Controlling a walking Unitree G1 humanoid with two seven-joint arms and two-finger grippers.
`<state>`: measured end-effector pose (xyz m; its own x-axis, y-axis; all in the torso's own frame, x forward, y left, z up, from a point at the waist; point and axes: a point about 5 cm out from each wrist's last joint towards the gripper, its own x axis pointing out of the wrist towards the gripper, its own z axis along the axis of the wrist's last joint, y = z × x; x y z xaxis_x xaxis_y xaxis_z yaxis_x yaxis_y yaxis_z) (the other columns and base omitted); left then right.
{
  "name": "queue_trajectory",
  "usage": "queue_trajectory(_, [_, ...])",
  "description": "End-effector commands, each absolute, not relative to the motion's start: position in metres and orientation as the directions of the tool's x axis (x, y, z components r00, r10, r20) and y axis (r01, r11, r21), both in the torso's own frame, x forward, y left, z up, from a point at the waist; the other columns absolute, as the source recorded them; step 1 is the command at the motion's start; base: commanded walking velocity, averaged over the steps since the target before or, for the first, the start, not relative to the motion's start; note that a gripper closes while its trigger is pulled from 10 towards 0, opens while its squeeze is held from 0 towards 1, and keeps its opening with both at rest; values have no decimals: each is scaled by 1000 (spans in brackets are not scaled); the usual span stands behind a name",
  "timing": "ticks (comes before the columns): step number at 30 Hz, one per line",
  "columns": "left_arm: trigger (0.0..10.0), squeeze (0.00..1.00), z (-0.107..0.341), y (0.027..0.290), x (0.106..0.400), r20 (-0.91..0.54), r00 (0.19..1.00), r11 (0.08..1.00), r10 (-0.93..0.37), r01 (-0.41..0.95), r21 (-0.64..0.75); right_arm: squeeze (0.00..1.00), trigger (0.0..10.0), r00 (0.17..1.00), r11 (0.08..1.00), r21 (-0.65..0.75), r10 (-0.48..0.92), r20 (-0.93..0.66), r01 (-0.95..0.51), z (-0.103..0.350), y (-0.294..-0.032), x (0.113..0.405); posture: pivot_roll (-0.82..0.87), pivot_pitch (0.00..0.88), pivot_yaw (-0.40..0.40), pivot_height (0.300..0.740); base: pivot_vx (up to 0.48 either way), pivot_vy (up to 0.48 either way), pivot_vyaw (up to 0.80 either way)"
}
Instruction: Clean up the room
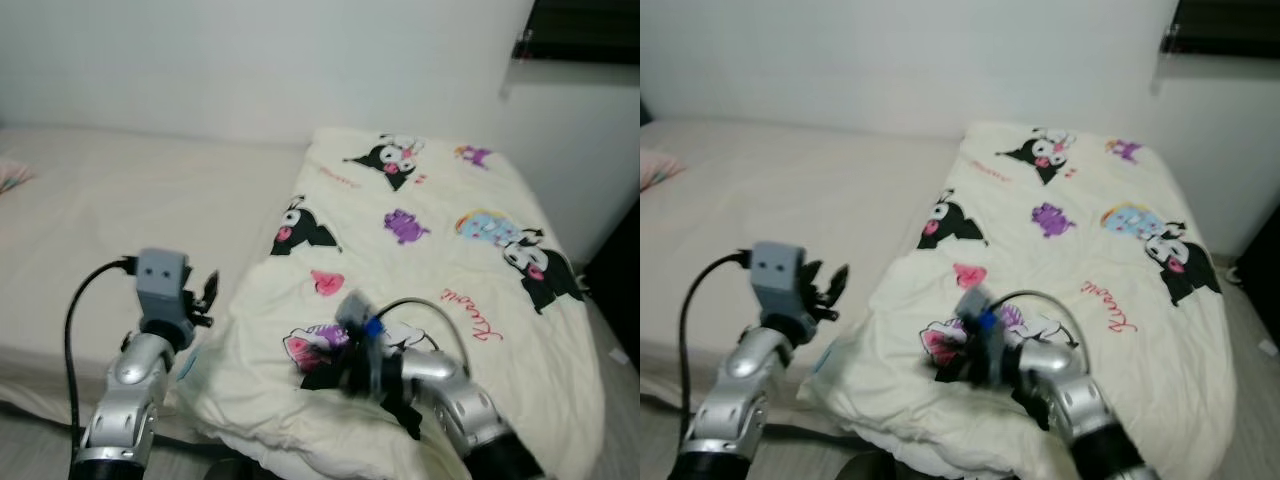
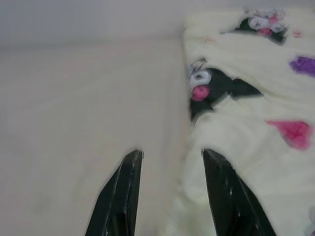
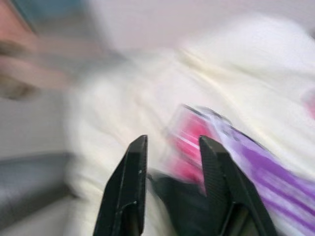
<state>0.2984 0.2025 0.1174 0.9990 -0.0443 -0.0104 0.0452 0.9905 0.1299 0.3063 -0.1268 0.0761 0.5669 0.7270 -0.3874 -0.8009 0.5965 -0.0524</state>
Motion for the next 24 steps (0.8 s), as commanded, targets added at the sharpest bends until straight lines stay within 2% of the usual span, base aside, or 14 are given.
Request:
queue_trajectory(1, [10000, 0, 104, 210, 297, -76, 997, 977, 0, 16, 211, 0, 10000, 724, 713, -214, 557, -408, -668, 66, -144, 317, 34, 7, -28, 615, 0, 0, 0])
queue_trajectory(5, [10000, 0, 96, 215, 294, -117, 993, 975, 7, 19, 221, 0, 10000, 770, 758, -212, 526, -361, -617, 69, -145, 323, 30, 9, -28, 615, 0, 0, 0])
queue_trajectory(8, [10000, 0, 83, 221, 288, -168, 986, 963, 0, 45, 265, 0, 10000, 729, 722, -183, 584, -356, -668, 70, -133, 319, 41, 17, -41, 615, 0, 0, 0])
queue_trajectory(10, [10000, 0, 73, 225, 283, -210, 978, 969, 1, 51, 242, 0, 10000, 701, 697, -161, 621, -351, -699, 72, -126, 316, 46, 23, -58, 615, 0, 0, 0])
queue_trajectory(11, [10000, 0, 63, 229, 279, -248, 969, 982, -1, 48, 181, 0, 10000, 681, 682, -136, 649, -340, -718, 74, -121, 313, 46, 23, -58, 615, 0, 0, 0])
queue_trajectory(15, [10000, 0, 57, 231, 277, -269, 963, 990, -4, 41, 133, 0, 10000, 671, 677, -117, 663, -332, -727, 76, -119, 311, 46, 23, -58, 615, 0, 0, 0])
queue_trajectory(16, [10000, 1000, 48, 233, 272, -294, 955, 999, -34, 35, -4, 0, 10000, 679, 682, -118, 666, -309, -722, 75, -118, 312, 34, 26, -57, 615, 0, 0, 0])
queue_trajectory(17, [10000, 1000, 48, 233, 272, -294, 955, 999, -34, 35, -4, 0, 10000, 679, 682, -118, 666, -309, -722, 75, -118, 312, 34, 26, -57, 615, 0, 0, 0])
queue_trajectory(20, [10000, 1000, 20, 242, 252, -345, 930, 948, -124, 9, -318, 0, 10000, 689, 687, -114, 675, -263, -717, 75, -121, 311, 11, 38, -52, 615, 0, 0, 0])
queue_trajectory(24, [10000, 1000, 12, 240, 248, -353, 920, 912, -171, 12, -410, 0, 10000, 692, 689, -114, 676, -255, -715, 74, -122, 310, 10, 39, -52, 615, 0, 0, 0])
